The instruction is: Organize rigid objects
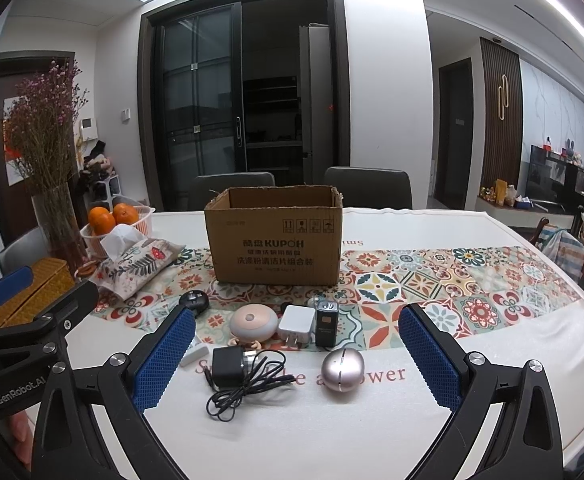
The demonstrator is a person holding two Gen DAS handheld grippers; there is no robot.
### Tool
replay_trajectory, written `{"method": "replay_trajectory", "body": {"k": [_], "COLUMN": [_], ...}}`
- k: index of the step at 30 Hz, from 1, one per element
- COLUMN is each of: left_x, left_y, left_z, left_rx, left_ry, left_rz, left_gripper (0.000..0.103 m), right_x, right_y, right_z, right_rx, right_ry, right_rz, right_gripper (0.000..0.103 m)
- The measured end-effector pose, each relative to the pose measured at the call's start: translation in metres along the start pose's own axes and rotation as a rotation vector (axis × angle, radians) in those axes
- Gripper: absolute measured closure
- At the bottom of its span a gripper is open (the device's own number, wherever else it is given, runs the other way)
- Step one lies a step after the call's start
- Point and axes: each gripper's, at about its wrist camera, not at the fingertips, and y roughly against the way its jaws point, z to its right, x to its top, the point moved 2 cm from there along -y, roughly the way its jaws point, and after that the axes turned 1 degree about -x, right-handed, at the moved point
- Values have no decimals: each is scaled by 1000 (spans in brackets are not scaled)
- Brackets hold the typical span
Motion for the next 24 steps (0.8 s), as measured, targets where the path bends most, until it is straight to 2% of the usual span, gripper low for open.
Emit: {"method": "replay_trajectory", "body": {"k": [13, 24], "left_x": [-2, -13], "left_y": [-12, -37], "left_z": [6, 20], "left_rx": [-9, -48], "left_ry": [-6, -1], "left_rz": [-35, -128], "left_gripper": [0, 0], "right_x": [-2, -10], "right_y": [-9, -25], "right_z": [4, 18], "right_rx": [0, -6], "right_ry": [-12, -41], "right_rz": [-23, -81], "right_gripper": [0, 0]}}
